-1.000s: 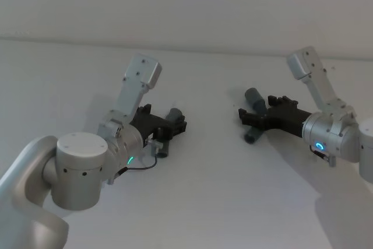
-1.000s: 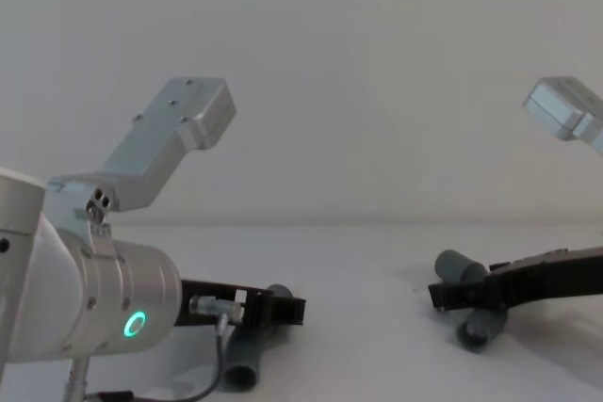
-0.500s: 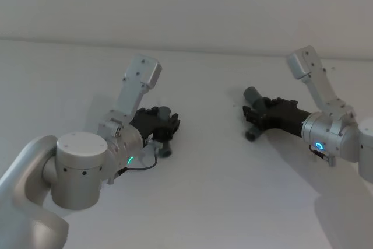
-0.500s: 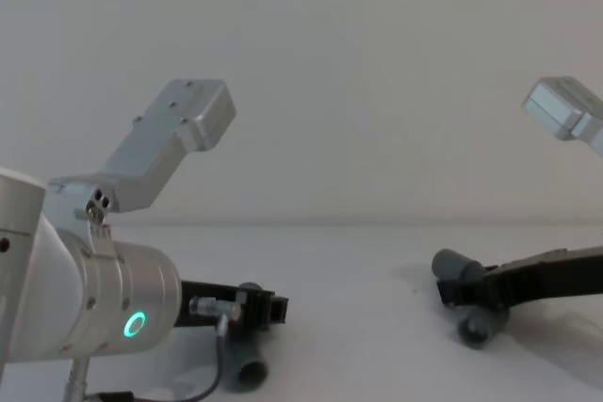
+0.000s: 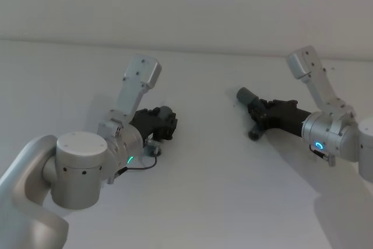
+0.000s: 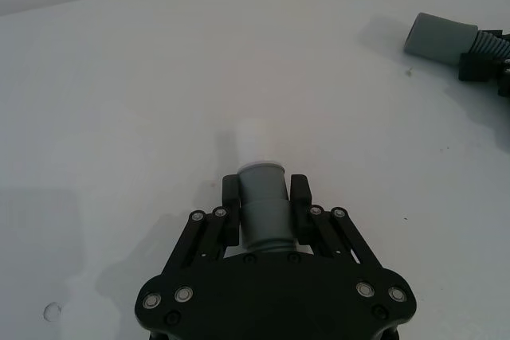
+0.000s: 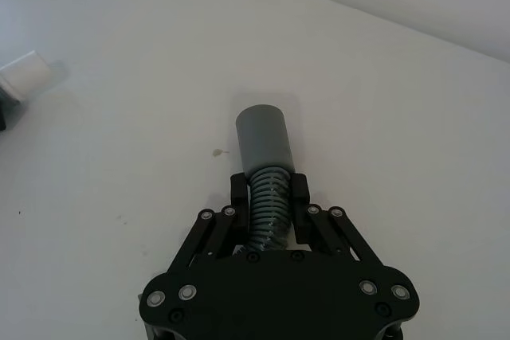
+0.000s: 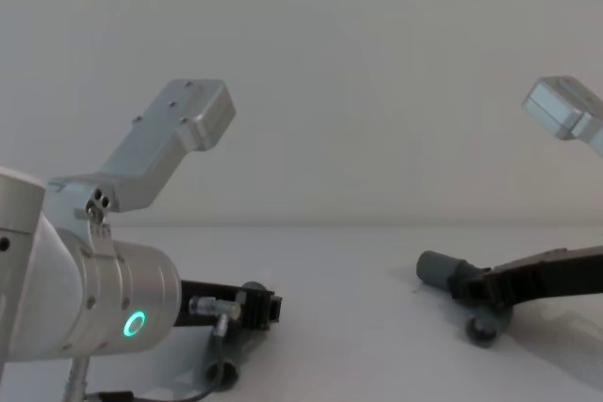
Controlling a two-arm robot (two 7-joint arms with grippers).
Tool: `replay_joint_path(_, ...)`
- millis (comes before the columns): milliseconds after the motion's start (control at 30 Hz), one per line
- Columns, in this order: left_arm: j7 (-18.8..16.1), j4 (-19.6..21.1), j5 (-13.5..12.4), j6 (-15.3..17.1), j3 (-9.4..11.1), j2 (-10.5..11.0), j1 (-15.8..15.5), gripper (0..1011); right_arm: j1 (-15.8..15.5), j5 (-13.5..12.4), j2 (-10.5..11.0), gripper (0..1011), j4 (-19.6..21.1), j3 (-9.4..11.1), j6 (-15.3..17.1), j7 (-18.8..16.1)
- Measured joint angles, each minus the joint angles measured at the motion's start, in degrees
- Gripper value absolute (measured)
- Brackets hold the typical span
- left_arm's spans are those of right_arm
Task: Use both hands to pick up one end of the pipe from the table, align the ends, and insert them.
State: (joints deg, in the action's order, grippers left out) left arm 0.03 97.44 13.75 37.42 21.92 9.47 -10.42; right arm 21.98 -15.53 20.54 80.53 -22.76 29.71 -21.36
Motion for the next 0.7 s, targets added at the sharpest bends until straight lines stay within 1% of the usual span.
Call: replay_joint_path(700,0.2,0.0,-0.3,0.0,0.2,0.2,-0.1,370,-0.1,0.0,0.1,264,-0.1,0.0,-0.2,0.0)
